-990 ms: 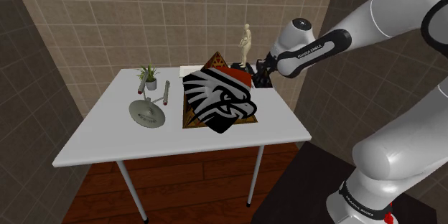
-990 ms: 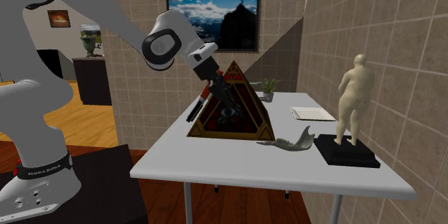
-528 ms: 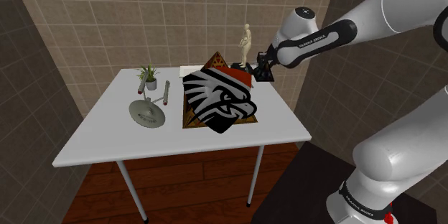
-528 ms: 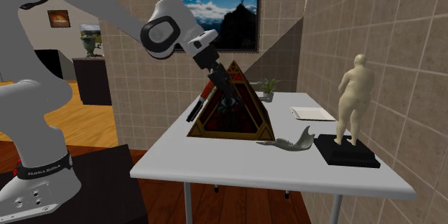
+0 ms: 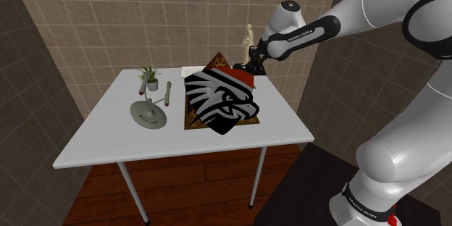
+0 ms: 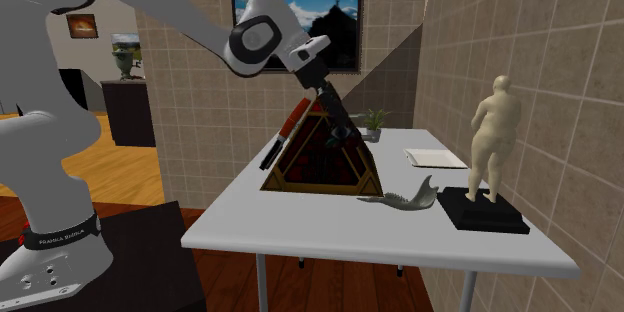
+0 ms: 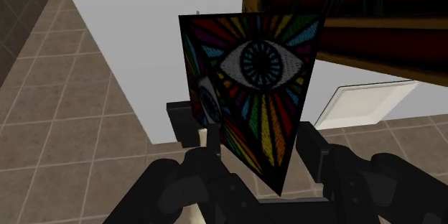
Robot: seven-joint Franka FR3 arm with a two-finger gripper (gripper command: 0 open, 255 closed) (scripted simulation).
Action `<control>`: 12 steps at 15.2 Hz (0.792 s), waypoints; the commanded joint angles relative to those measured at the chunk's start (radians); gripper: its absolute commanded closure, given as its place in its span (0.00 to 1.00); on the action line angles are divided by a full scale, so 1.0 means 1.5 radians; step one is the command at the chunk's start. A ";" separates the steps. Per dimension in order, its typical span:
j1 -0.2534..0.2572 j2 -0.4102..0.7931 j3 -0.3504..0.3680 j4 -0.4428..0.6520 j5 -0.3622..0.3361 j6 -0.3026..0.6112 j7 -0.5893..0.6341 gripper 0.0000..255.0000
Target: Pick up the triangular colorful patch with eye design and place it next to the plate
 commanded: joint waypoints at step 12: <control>0.084 0.344 0.007 0.475 -0.106 -0.160 0.087 1.00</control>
